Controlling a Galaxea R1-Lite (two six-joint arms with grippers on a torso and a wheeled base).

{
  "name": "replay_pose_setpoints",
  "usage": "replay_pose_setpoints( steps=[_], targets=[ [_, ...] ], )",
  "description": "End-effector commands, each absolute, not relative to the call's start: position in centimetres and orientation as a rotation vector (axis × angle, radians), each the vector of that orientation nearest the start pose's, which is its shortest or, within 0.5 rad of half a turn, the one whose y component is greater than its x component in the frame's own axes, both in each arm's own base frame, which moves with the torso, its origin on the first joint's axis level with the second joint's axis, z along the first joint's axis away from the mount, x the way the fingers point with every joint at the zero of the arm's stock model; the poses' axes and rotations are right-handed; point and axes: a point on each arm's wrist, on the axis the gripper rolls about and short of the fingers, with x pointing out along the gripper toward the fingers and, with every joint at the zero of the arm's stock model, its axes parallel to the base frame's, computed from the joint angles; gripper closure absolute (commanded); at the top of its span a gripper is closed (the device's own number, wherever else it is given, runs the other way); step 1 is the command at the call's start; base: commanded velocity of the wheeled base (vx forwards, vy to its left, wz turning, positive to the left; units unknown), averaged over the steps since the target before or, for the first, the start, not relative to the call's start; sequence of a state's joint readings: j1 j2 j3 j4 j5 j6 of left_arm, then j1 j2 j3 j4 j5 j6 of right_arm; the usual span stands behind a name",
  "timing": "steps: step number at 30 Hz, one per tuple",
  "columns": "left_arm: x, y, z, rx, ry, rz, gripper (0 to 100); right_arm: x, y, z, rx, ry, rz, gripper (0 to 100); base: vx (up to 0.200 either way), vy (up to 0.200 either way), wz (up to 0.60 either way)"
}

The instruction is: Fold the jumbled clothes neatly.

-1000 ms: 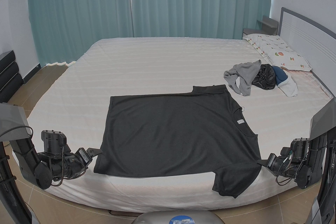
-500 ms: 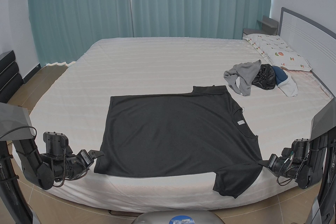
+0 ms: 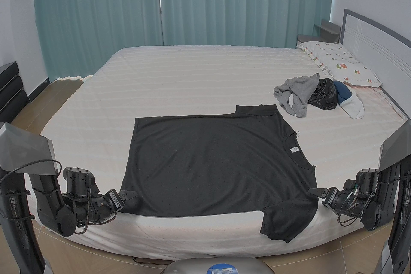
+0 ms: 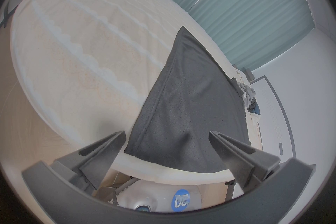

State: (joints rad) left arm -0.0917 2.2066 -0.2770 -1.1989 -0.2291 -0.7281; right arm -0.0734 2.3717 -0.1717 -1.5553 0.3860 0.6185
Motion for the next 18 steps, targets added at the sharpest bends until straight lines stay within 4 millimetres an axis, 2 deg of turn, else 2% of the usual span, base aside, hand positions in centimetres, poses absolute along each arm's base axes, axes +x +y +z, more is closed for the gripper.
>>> replay_pose_setpoints(
  steps=[1,13,14,18],
  targets=[
    [26.73,-3.09,-1.94,-0.745,0.813,-0.039,0,25.51,-1.03,-3.70,0.739,0.699,0.099,0,0.000,0.000,0.00],
    [27.68,-2.80,-2.23,-0.766,0.820,-0.085,0,25.42,-1.02,-3.25,0.745,0.688,0.102,0,0.000,0.000,0.00],
    [27.48,-2.78,-2.31,-0.766,0.829,-0.081,100,25.24,-1.01,-3.25,0.740,0.694,0.102,0,0.000,0.000,0.00],
    [27.02,-2.35,-2.43,-0.769,0.836,-0.054,100,25.20,-1.05,-3.22,0.739,0.693,0.100,0,0.000,0.000,0.00]
  ],
)
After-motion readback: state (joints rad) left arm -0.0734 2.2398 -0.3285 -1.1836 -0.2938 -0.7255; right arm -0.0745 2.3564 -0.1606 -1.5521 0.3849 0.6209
